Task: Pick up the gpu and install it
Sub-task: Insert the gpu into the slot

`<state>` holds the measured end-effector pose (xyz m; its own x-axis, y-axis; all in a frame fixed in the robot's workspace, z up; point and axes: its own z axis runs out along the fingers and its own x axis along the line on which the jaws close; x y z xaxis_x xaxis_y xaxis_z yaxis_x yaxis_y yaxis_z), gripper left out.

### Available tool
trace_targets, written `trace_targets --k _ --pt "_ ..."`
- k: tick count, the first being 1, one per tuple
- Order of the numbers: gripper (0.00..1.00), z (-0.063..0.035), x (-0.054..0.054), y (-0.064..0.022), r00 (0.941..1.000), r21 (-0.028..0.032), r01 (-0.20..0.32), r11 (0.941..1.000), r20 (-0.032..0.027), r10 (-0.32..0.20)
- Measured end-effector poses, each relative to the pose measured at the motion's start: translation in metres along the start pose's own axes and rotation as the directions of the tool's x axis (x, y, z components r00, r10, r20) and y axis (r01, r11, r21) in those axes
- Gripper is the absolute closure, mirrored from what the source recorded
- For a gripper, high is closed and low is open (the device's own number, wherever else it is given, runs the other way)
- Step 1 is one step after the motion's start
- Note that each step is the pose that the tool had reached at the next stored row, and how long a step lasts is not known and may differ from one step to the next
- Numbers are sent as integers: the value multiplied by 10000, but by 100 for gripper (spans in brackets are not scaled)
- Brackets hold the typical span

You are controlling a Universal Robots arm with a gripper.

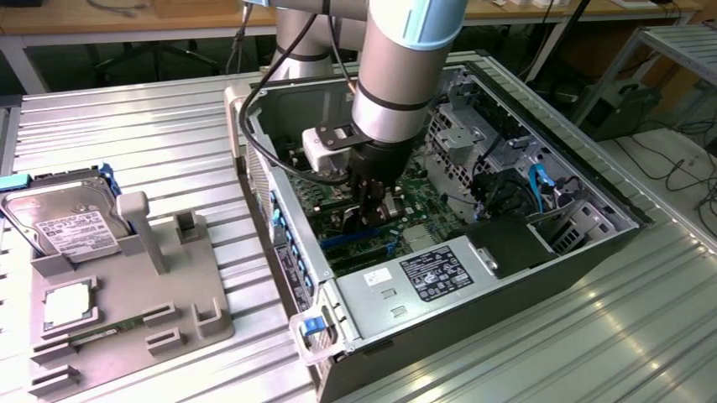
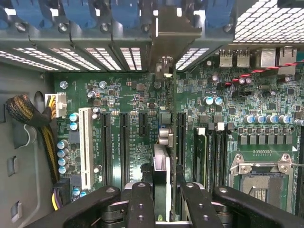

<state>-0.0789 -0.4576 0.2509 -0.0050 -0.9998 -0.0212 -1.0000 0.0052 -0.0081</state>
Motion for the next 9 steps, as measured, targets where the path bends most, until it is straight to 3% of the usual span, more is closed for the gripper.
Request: trace_targets --k 5,9 --pt "73 0 1 20 10000 -8 -14 10000 1 14" --pt "73 2 1 -1 10000 -103 -51 9999 3 51"
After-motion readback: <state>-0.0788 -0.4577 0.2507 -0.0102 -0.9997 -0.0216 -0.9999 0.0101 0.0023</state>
